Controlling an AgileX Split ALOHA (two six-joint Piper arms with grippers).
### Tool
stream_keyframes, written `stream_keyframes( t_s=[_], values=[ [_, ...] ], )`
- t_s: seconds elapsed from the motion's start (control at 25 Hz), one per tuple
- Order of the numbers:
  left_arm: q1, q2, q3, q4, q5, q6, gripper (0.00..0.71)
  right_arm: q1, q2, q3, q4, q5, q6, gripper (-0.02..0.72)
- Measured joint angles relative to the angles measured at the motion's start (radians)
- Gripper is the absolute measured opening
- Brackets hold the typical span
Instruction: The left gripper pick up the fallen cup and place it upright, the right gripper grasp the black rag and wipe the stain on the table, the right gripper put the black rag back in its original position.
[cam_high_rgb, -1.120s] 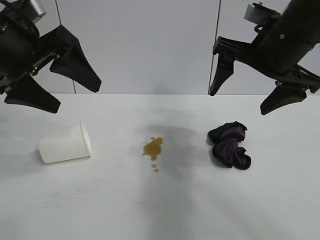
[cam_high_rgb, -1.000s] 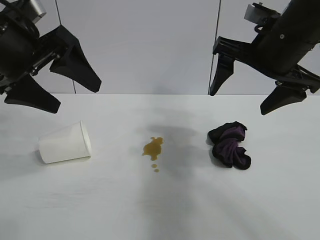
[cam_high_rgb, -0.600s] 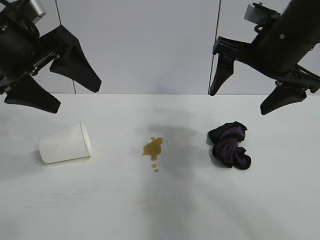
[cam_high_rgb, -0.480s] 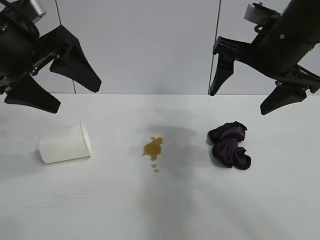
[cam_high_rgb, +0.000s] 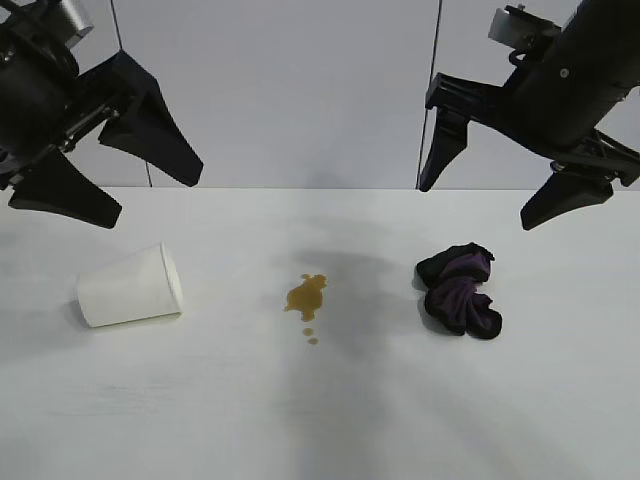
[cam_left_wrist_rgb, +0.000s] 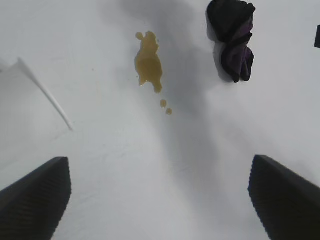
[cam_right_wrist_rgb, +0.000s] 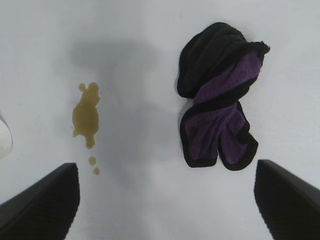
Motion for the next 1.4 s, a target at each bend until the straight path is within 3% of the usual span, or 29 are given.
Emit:
stream_keyframes(
  t_s=[0.24,0.44,0.92,1.4],
  values=[
    [-0.019,0.000,-0.032,0.287,-0.054,0.337,0.693,0.000,0.000,0.000,0.000,0.001,0.000,0.652],
    [-0.043,0.000,-0.033,0.436,-0.158,0.426,0.693,0.000,0.000,0.000,0.000,0.001,0.000,0.652],
    [-0.077,0.193,-0.039,0.465,-0.291,0.488,0.693,0.000,0.000,0.000,0.000,0.000,0.000,0.652],
    [-0.120,0.355,-0.097,0.468,-0.343,0.490,0.693,0.000,0.000,0.000,-0.002,-0.015,0.000,0.652]
  ],
)
